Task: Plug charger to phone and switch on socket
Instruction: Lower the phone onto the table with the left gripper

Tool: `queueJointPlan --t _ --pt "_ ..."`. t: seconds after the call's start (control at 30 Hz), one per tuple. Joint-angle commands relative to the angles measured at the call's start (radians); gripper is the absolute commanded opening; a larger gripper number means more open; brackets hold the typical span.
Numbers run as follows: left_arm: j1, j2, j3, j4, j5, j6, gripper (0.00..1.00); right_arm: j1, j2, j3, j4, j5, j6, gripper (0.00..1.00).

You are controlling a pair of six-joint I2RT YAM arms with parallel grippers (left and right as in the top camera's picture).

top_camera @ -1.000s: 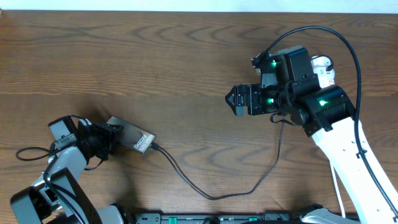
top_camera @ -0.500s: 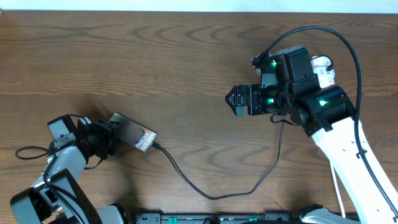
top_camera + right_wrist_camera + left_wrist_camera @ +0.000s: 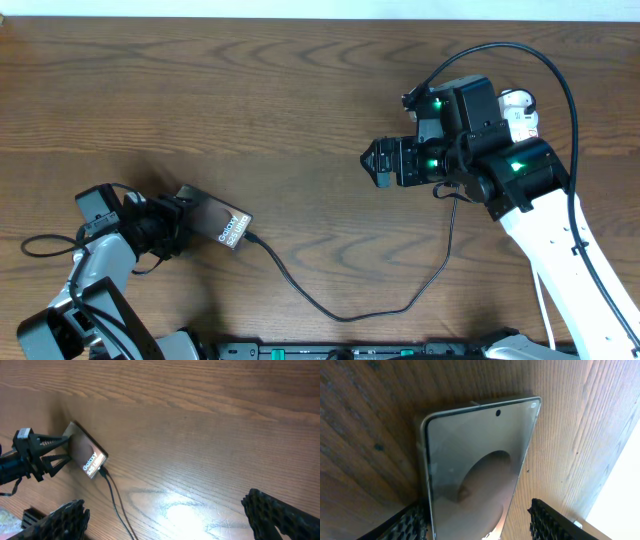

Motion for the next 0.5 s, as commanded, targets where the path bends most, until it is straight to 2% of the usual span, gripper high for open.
queueJointPlan --t 0.0,0.47 --pt "0.003 0.041 -0.047 -0.047 -0.157 0.014 0.64 0.01 0.003 0.003 -0.004 0.007 0.002 0.99" --pt "0.004 0.037 -0.047 -0.146 -0.139 0.014 0.65 0.01 0.003 0.003 -0.01 0.007 0.002 0.99"
